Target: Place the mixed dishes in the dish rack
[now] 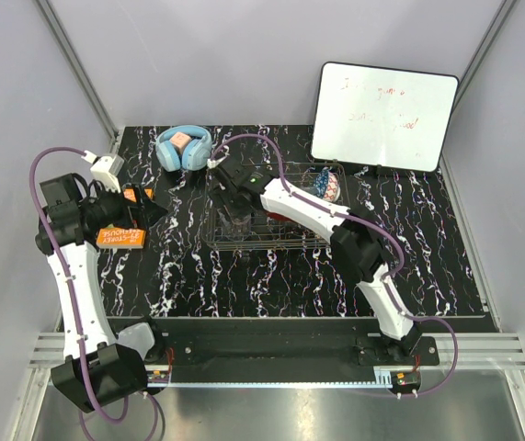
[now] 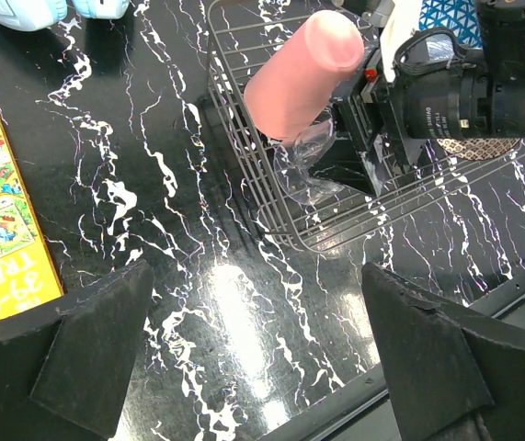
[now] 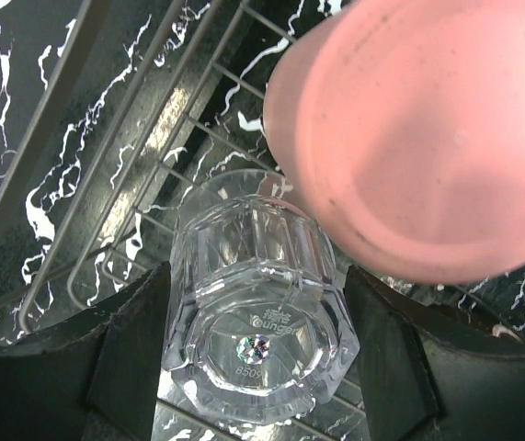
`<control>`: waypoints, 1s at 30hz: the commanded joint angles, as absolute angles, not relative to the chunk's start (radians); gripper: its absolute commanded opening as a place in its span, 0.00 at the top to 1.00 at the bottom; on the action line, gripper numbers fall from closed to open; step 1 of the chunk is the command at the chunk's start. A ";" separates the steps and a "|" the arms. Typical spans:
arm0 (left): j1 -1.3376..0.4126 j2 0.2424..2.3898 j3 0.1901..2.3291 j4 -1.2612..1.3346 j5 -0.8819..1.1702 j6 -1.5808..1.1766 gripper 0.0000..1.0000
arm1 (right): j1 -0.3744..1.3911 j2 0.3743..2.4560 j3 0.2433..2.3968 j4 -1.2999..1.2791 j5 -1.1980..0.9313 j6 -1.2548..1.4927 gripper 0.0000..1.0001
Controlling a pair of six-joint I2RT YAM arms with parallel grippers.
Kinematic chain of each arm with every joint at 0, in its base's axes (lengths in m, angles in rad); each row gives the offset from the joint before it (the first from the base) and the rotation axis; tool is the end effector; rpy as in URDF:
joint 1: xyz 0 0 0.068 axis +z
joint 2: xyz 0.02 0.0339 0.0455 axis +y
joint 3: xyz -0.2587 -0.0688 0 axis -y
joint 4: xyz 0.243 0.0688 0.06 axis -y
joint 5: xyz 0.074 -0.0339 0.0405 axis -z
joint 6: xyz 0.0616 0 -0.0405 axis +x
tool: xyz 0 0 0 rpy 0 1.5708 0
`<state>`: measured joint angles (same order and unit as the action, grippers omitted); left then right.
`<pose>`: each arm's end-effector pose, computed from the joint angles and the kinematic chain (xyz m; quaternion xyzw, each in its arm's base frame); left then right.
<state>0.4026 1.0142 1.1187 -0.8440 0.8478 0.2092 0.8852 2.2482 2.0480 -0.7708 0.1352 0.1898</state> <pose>0.2054 0.0372 0.3408 0.0848 0.8460 -0.2480 0.4643 0.3283 0.3883 0.2141 -0.3060 0.9029 0.0955 0.2862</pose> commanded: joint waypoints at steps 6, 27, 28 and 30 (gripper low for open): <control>0.408 0.994 1.117 -0.805 0.864 0.224 0.01 | 0.900 2.306 2.105 -0.776 0.163 0.167 0.75; 0.407 1.003 1.083 -0.787 0.859 0.224 0.01 | 0.917 2.206 2.003 -0.681 0.268 0.161 1.00; 0.407 1.005 1.081 -0.787 0.859 0.222 0.01 | 0.923 2.204 1.993 -0.680 0.258 0.161 0.98; 0.407 1.005 1.083 -0.784 0.864 0.219 0.01 | 0.928 2.204 1.983 -0.675 0.250 0.166 0.91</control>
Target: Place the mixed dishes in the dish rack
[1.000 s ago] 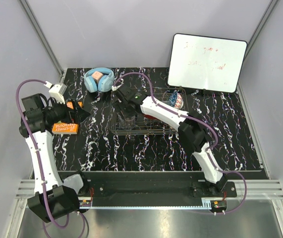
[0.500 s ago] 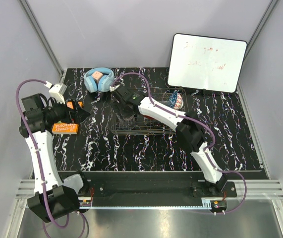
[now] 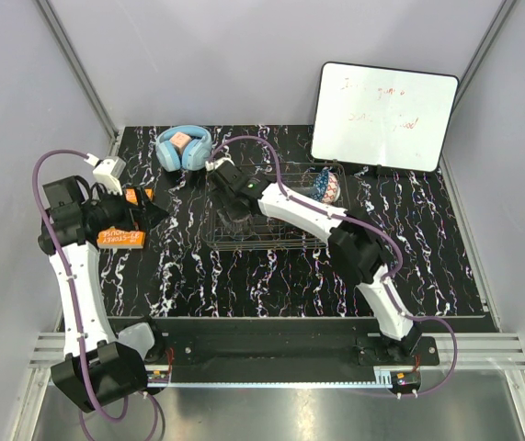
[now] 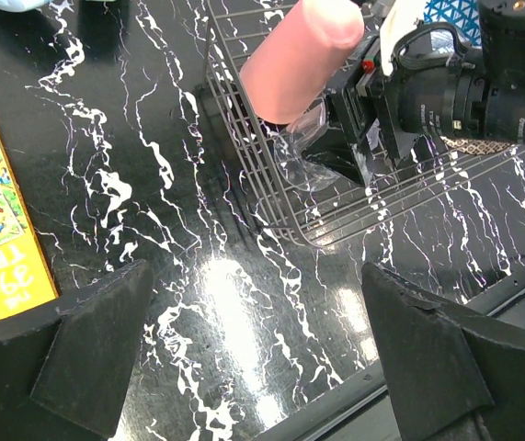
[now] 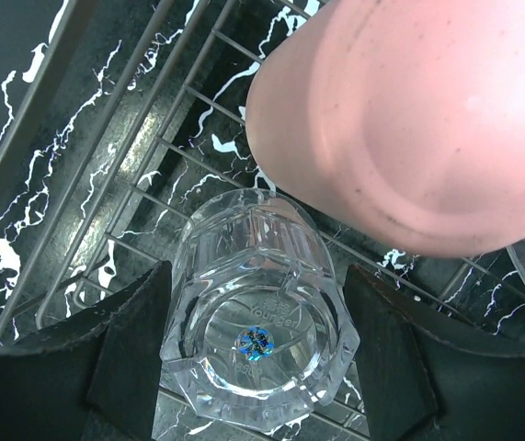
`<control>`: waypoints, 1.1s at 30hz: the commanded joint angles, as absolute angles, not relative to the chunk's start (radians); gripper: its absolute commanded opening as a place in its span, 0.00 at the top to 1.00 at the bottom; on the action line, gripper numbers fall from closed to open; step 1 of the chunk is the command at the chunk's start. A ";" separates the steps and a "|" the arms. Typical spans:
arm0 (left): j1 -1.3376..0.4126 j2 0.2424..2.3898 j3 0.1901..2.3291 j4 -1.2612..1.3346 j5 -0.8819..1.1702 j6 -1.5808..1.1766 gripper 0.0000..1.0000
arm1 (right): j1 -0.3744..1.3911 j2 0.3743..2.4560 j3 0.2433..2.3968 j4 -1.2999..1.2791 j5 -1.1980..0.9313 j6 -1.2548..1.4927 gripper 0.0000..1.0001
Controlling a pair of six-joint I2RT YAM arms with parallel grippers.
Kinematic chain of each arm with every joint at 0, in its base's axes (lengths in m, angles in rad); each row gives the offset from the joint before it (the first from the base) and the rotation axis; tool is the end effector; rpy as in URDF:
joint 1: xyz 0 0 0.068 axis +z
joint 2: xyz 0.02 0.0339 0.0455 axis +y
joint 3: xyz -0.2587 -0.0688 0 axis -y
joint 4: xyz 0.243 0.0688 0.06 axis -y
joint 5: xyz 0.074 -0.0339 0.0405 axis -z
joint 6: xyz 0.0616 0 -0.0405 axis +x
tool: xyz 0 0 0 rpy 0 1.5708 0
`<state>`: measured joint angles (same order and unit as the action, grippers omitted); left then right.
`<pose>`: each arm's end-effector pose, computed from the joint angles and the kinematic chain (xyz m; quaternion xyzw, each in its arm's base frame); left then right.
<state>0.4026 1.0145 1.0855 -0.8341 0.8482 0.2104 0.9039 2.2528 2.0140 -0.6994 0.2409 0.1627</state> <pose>0.2062 0.0376 0.3310 0.0805 0.8497 -0.2527 0.4556 0.3285 0.3936 0.2072 -0.3069 0.8930 0.0586 0.3240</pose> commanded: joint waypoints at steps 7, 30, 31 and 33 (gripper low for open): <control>0.408 0.994 1.083 -0.784 0.862 0.222 0.01 | 0.965 2.207 1.948 -0.661 0.222 0.179 0.33; 0.408 0.962 1.071 -0.784 0.867 0.229 0.01 | 0.973 1.872 1.924 -0.758 0.351 0.130 0.00; 0.407 0.957 1.069 -0.785 0.862 0.230 0.01 | 0.974 1.847 1.890 -0.756 0.374 0.133 0.00; 0.402 0.947 1.062 -0.788 0.841 0.229 0.01 | 0.970 1.765 1.846 -0.759 0.449 0.150 0.00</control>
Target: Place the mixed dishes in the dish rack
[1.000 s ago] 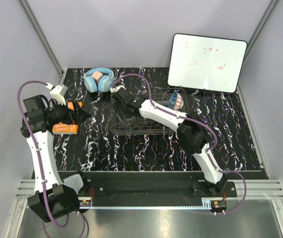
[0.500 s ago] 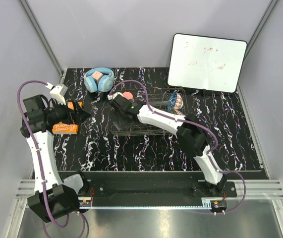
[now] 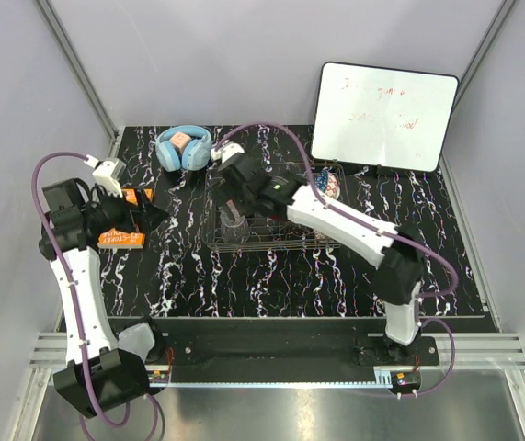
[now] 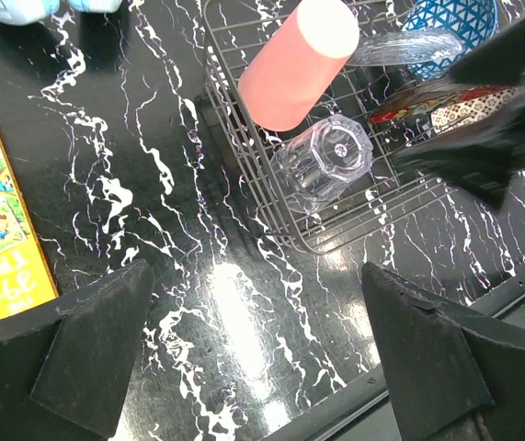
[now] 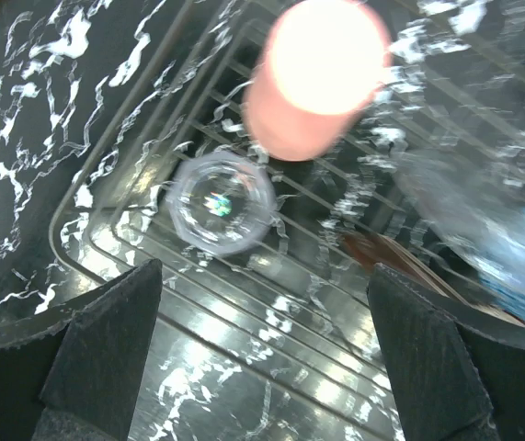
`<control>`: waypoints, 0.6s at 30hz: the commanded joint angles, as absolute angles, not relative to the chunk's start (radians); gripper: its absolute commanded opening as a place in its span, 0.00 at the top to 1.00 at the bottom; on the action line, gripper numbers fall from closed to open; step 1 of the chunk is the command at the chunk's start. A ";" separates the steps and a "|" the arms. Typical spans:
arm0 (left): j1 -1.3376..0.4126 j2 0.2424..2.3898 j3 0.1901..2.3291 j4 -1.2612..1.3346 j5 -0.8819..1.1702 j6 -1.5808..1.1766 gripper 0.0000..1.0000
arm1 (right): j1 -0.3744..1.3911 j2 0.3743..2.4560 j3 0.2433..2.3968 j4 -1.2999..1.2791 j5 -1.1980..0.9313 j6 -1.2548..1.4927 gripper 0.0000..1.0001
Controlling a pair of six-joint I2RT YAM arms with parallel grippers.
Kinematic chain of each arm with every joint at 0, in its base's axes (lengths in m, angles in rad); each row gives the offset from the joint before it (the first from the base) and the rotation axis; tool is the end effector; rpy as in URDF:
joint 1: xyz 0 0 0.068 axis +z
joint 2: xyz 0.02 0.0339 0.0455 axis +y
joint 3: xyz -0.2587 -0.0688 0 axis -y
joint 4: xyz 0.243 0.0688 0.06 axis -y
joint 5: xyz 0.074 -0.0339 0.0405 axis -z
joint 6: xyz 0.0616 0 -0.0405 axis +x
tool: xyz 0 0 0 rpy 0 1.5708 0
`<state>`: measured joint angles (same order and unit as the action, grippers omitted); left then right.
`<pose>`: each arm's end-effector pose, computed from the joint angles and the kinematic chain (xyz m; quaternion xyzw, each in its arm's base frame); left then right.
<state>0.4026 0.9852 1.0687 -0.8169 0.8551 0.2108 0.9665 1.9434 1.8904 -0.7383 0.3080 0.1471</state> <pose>0.2015 0.0353 0.3326 0.0882 0.8437 -0.2494 0.4671 0.2729 0.3624 0.3071 -0.3106 0.8616 0.0780 0.3937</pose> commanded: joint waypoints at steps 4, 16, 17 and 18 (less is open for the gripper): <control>0.344 0.917 1.039 -0.792 0.799 0.227 0.01 | 0.969 1.613 1.649 -0.759 0.547 0.213 0.00; 0.094 0.867 1.003 -0.788 0.611 0.163 0.01 | 0.966 1.172 1.250 -0.761 0.565 0.425 0.00; 0.089 0.867 0.997 -0.790 0.604 0.160 0.01 | 0.966 1.146 1.243 -0.764 0.566 0.425 0.00; 0.081 0.865 0.997 -0.788 0.603 0.160 0.01 | 0.966 1.138 1.230 -0.767 0.568 0.426 0.00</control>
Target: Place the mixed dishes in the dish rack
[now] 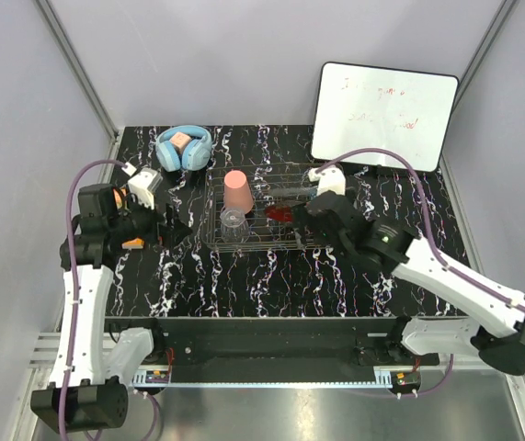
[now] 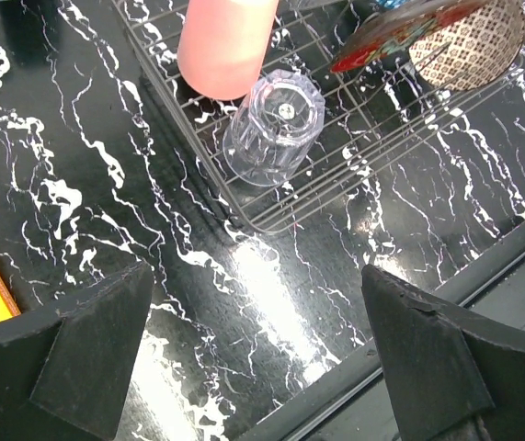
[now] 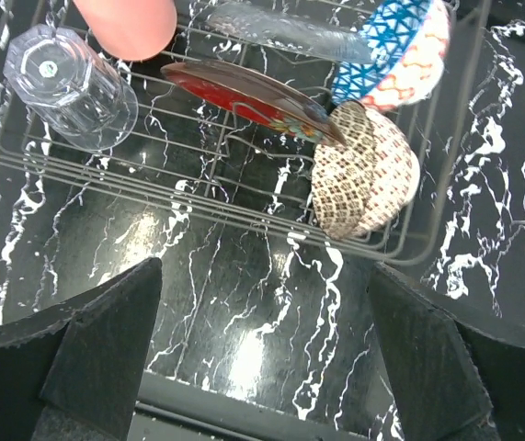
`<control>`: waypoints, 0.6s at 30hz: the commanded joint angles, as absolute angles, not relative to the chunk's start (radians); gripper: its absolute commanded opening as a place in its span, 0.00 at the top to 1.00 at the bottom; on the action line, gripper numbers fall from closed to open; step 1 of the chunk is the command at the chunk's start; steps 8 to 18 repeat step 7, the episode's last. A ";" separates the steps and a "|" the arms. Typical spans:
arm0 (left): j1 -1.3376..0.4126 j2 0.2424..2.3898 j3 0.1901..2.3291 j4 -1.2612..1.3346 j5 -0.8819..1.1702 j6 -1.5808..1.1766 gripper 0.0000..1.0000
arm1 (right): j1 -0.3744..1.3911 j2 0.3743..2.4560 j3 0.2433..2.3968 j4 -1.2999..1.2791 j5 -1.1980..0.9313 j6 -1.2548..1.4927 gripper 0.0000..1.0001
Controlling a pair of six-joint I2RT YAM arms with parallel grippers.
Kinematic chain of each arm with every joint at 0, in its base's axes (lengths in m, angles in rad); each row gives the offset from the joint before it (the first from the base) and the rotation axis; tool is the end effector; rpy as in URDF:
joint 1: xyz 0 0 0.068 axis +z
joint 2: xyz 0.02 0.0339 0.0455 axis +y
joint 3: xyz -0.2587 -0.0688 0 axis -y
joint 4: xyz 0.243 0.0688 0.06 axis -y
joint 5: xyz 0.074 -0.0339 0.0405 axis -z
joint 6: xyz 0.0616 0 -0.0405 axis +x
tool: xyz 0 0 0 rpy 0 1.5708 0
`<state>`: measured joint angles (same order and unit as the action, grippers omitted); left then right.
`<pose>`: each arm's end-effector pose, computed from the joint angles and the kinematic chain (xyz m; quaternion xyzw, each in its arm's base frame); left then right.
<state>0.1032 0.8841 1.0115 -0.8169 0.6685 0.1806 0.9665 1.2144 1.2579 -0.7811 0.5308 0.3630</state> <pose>0.1867 -0.0190 0.3261 0.1729 0.8484 -0.2368 0.4408 0.1757 0.1995 0.3410 -0.1609 0.8741 0.0521 0.4553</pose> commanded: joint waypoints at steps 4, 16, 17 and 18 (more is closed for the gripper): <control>0.066 0.856 0.985 -0.788 0.588 0.146 0.01 | 0.966 1.135 1.235 -0.801 0.569 0.436 0.00; 0.048 0.848 0.956 -0.778 0.575 0.135 0.01 | 0.966 1.144 1.246 -0.816 0.557 0.439 0.00; 0.048 0.848 0.956 -0.778 0.575 0.135 0.01 | 0.966 1.144 1.246 -0.816 0.557 0.439 0.00; 0.048 0.848 0.956 -0.778 0.575 0.135 0.01 | 0.966 1.144 1.246 -0.816 0.557 0.439 0.00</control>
